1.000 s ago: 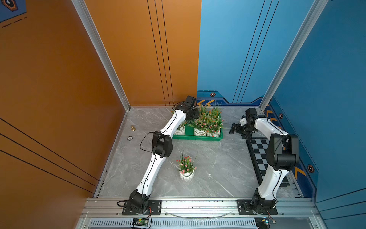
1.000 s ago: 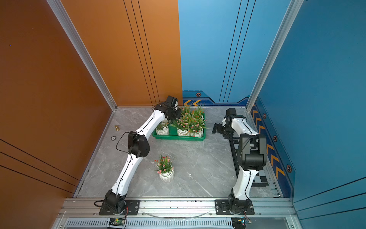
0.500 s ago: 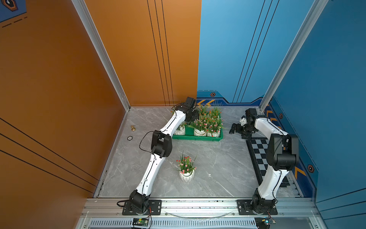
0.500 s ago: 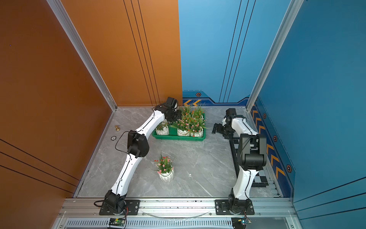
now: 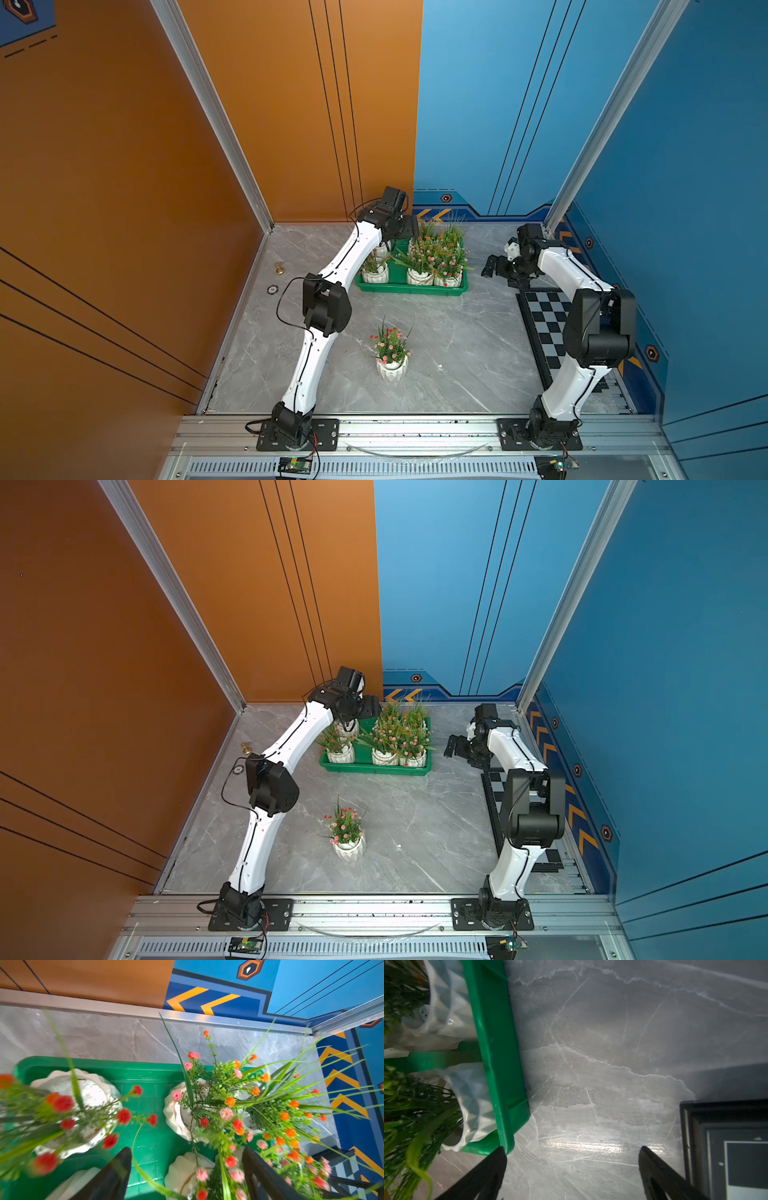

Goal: Put the potted gypsophila into the storage box
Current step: Place the baby's breath potted plant at the storage box, then pick up the baby's breath potted plant from the center of the board.

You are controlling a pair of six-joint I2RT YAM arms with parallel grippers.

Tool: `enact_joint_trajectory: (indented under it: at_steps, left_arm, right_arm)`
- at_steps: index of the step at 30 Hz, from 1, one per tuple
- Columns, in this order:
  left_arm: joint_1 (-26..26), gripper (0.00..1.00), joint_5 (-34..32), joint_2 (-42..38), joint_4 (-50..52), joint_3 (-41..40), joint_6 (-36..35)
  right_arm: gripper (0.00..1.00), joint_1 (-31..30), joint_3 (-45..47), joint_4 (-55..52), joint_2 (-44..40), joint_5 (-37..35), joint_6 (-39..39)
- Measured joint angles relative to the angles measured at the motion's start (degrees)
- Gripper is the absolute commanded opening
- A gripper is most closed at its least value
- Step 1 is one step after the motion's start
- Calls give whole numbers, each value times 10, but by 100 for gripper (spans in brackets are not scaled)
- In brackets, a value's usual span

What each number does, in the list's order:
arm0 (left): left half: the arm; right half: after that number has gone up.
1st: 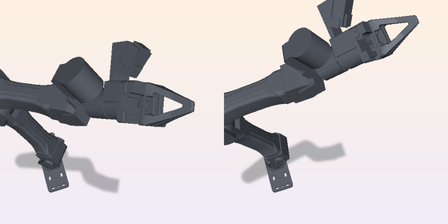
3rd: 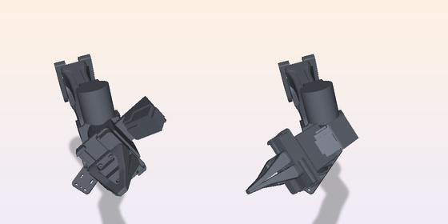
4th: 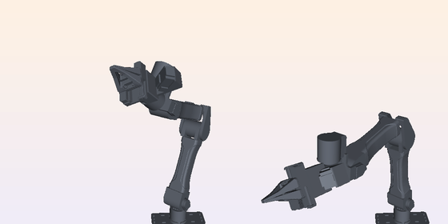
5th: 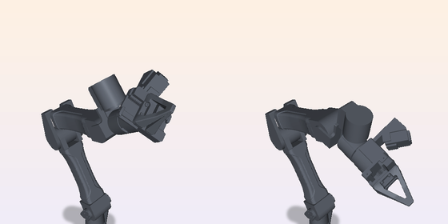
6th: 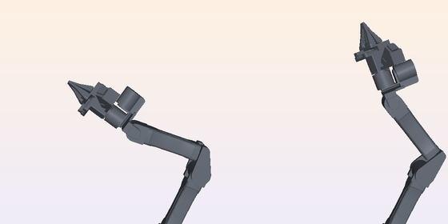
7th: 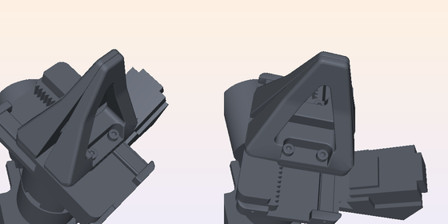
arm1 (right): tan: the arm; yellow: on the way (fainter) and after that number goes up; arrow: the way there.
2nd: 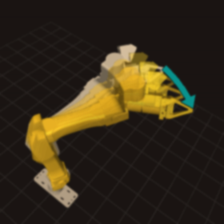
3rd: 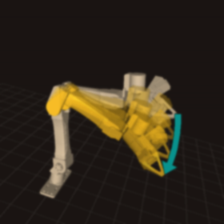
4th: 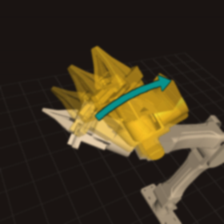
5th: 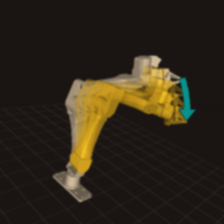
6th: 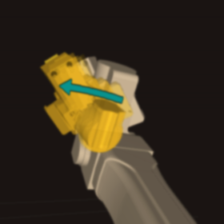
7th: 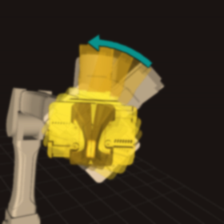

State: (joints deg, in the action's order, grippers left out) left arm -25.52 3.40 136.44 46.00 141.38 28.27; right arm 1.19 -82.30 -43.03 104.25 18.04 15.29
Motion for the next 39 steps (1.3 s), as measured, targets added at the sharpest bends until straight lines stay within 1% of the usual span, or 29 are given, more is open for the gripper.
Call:
enact_joint_trajectory:
  at_steps: [2,4,12,18,23,27,32,39]
  left_arm:
    - [0,85,-3,-15,0,-13,-2]
    - [0,91,-5,-32,0,-30,-5]
    - [0,99,-21,-114,0,-103,-19]
    - [0,98,-43,-212,0,-191,-24]
    - [2,98,-62,-295,-1,-274,-24]
    - [10,98,-75,-361,-1,-349,-23]
    - [33,98,-88,-447,0,-444,-18]
    - [73,98,-96,-563,0,-572,13]
  right_arm:
    - [100,-4,4,-1,-12,0,0]
    - [100,-11,8,-6,-23,-2,0]
    - [100,-49,37,-21,-66,-21,0]
    - [100,-90,47,-30,-92,-34,1]
    - [100,-152,51,-29,-97,-51,3]
    - [100,-211,71,-23,-103,-62,11]
    - [98,-283,97,-11,-120,-64,30]
    - [95,-386,151,10,-163,-76,67]
